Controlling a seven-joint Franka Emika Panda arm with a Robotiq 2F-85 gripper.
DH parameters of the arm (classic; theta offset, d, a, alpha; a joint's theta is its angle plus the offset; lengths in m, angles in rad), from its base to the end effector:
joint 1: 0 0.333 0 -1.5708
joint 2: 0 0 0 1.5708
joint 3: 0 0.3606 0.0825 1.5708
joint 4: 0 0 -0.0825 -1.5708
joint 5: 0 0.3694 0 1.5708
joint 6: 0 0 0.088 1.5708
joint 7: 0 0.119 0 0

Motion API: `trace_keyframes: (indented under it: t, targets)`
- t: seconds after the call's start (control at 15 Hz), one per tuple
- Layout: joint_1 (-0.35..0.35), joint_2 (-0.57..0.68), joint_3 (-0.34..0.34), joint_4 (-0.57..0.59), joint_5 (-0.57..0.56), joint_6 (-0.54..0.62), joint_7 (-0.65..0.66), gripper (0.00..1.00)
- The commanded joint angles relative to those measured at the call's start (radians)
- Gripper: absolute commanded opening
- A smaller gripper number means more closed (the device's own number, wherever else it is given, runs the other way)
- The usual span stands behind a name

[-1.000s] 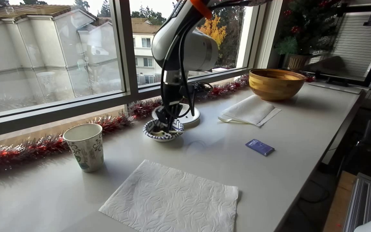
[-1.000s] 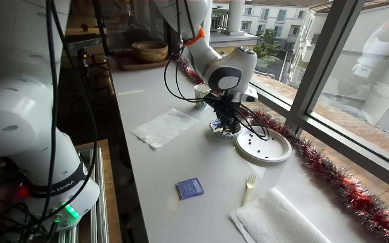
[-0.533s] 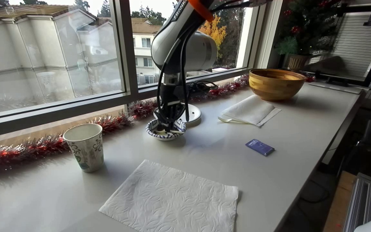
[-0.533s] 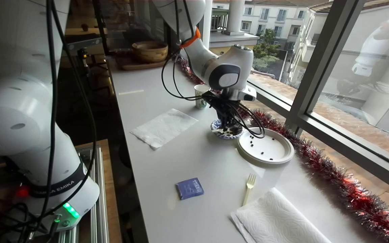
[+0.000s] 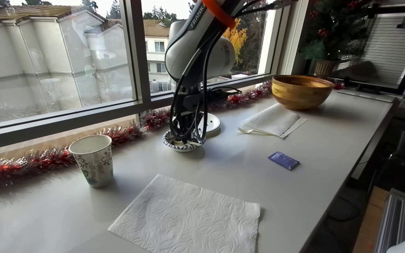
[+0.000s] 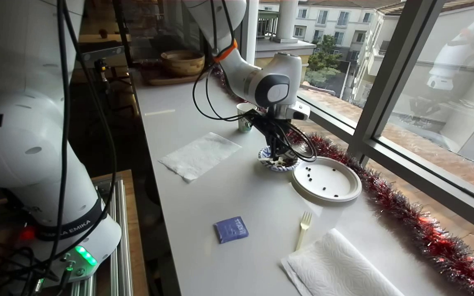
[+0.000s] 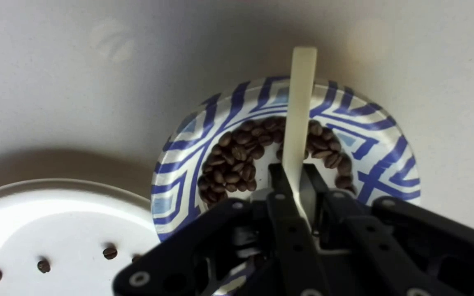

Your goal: Use the white spoon on the plate to get some contents from the bowl and put them on the white plate.

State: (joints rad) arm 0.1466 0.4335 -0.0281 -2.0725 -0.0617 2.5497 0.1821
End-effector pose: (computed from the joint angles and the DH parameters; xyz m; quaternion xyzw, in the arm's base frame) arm 0.6008 0.0727 0.2623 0.9995 -0.0051 0.0251 0.0201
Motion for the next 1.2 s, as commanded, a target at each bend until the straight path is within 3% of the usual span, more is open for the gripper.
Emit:
trace_keyframes:
  t: [0.0,0.6,1.13]
  targets:
    - [0.041,-0.043,-0.024,-0.049,-0.067,0.003,0.088,0.03]
    - [0.08,-0.131,-0.035,-0.12,-0.165,0.042,0.191,0.03]
    - [0.082,-0.203,-0.085,-0.173,-0.366,0.142,0.283,0.03]
